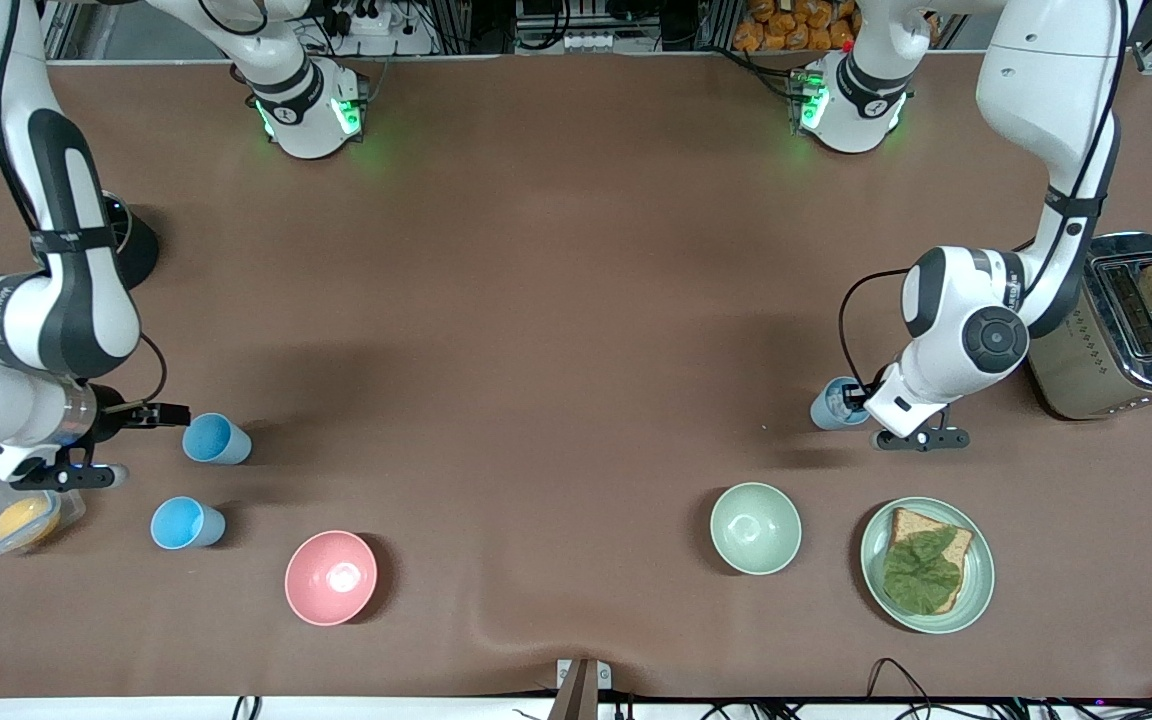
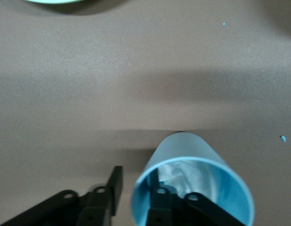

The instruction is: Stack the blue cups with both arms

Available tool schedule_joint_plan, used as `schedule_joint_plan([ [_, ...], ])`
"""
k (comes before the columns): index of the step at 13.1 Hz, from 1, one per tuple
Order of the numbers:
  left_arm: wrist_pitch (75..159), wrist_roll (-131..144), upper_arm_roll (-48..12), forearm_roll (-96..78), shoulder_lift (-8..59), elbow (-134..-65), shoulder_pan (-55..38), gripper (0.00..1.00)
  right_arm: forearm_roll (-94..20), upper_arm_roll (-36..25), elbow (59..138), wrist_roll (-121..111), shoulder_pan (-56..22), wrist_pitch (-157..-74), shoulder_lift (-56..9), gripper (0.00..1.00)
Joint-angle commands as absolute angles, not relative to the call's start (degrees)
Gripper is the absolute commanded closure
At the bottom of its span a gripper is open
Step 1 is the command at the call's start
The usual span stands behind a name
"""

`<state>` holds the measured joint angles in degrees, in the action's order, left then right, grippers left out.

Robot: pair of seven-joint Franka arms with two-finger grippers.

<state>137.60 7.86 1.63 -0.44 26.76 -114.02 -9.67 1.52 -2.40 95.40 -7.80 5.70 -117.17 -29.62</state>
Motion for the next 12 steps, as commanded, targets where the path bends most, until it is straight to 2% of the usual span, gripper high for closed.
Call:
schedule_joint_plan([
  [1, 137.99, 7.56, 1.41, -0.88, 26.99, -113.03, -10.02, 1.0, 2.11, -1.85, 103.16, -7.65, 6.33, -126.52, -27.59, 0.0],
  [4, 137.37, 13.85, -4.11, -1.05, 25.49, -113.03, -9.84, 1.0, 1.5, -1.76, 104.24, -6.34, 6.15, -130.51, -28.83, 0.0],
  [7, 137.29, 23.52, -12.28, -1.05, 25.31, -111.54, -10.19, 1.0, 1.41, -1.76, 104.33, -2.73, 5.71, -133.41, -30.41, 0.0],
  [8, 137.29, 28.51, -14.74, -1.05, 25.75, -110.4, -11.24, 1.0, 1.41, -1.76, 104.33, -2.64, 5.89, -133.77, -30.93, 0.12],
  [12, 137.2, 44.97, -15.73, -0.7, 30.48, -104.34, -23.79, 1.0, 1.41, -1.76, 106.51, -2.2, 6.24, -137.97, -31.73, 0.88],
])
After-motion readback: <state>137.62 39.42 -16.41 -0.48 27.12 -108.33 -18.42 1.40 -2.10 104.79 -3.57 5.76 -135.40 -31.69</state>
